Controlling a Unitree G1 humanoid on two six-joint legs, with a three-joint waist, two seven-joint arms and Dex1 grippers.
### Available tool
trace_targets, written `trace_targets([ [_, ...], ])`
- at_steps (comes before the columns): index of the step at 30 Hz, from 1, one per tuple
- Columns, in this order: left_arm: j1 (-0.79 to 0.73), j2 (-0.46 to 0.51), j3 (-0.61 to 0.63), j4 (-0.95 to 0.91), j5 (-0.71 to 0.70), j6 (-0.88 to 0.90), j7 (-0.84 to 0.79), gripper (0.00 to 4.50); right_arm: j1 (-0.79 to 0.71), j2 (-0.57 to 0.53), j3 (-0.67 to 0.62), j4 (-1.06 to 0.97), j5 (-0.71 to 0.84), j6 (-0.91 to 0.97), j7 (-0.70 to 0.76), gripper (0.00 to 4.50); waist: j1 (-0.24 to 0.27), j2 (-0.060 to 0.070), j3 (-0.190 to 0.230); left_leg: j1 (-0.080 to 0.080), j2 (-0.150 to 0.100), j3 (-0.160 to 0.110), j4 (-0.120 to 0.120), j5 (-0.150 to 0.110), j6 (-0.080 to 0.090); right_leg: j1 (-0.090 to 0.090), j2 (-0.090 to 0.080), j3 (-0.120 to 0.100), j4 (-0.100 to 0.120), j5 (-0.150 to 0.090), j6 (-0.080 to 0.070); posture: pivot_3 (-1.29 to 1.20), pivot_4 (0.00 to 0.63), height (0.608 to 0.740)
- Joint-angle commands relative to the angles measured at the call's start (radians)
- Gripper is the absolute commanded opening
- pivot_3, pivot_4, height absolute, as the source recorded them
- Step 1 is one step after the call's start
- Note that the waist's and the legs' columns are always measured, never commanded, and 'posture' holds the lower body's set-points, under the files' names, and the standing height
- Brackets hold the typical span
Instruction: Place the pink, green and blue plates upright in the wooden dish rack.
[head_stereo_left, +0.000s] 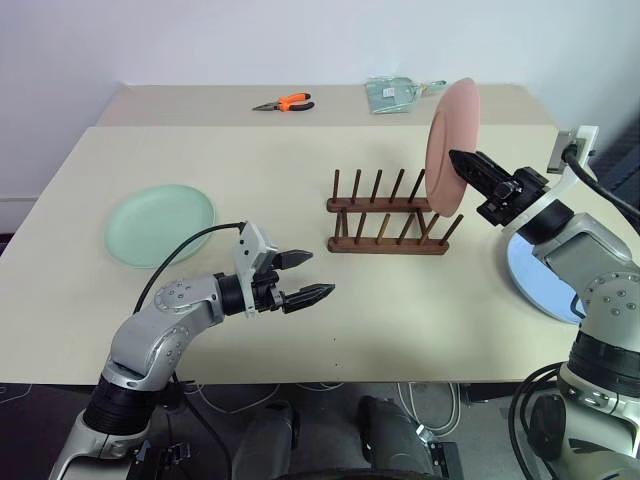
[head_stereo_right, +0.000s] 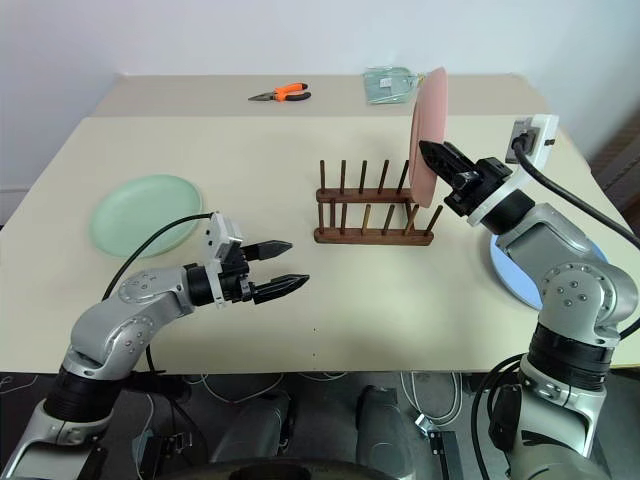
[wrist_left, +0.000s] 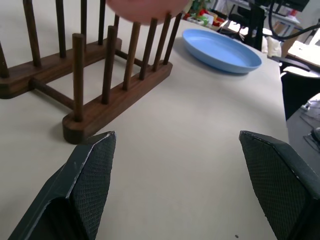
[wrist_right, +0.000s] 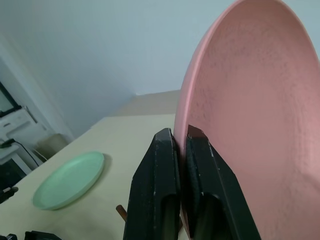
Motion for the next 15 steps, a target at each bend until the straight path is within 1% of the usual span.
trace_targets([
  [1,-0.001,-0.005,0.003,-0.018,0.013,-0.014,-0.001,4.29,0.003,-0.032,-0.007,-0.012,-0.018,-0.046,0.005,1.48,0.0,0.0,0.0,0.0,0.0,0.0,0.0,0.0,0.0,0.0,0.0,0.0,0.0,0.0,0.0,0.0,0.15,0.74],
  [2,-0.004,-0.011,0.01,-0.01,0.011,-0.008,0.009,4.5,0.003,-0.042,0.001,-0.017,-0.048,-0.069,0.002,1.93,0.001,0.0,0.0,0.0,0.0,0.0,0.0,0.0,0.0,0.0,0.0,0.0,0.0,0.0,0.0,0.0,0.15,0.74],
  [4,-0.008,-0.017,0.024,-0.002,0.007,-0.012,0.016,4.5,-0.001,-0.07,0.022,-0.027,-0.137,-0.14,-0.011,2.96,0.0,0.0,0.0,0.0,0.0,0.0,0.0,0.0,0.0,0.0,0.0,0.0,0.0,0.0,0.0,0.0,0.15,0.74],
  [9,-0.025,-0.036,0.1,0.066,0.069,-0.079,0.101,4.5,-0.004,-0.173,0.058,-0.044,-0.304,-0.287,0.023,2.96,0.001,0.001,0.0,0.0,0.0,0.0,0.0,0.0,0.0,0.0,0.0,0.0,0.0,0.0,0.001,0.0,0.15,0.74],
  [11,-0.054,-0.061,0.165,0.142,0.117,-0.118,0.207,4.5,-0.027,-0.215,0.062,-0.034,-0.344,-0.323,0.034,2.96,0.001,0.001,0.0,0.0,0.0,0.0,0.0,0.0,0.0,0.0,0.0,0.0,0.0,0.0,0.001,0.0,0.15,0.74],
  [14,-0.144,-0.113,0.306,0.304,0.224,-0.161,0.498,4.5,-0.098,-0.248,0.077,-0.058,-0.338,-0.341,0.059,3.82,0.0,0.001,0.0,0.0,0.0,0.0,0.0,0.0,0.0,0.0,0.0,0.0,0.0,-0.001,0.002,0.0,0.15,0.74],
  [15,-0.172,-0.127,0.358,0.345,0.245,-0.162,0.592,4.5,-0.122,-0.249,0.097,-0.079,-0.334,-0.345,0.071,4.31,-0.003,0.001,0.0,0.001,0.0,0.0,0.0,0.0,0.0,0.0,0.0,0.0,0.0,-0.001,0.003,0.0,0.15,0.74],
])
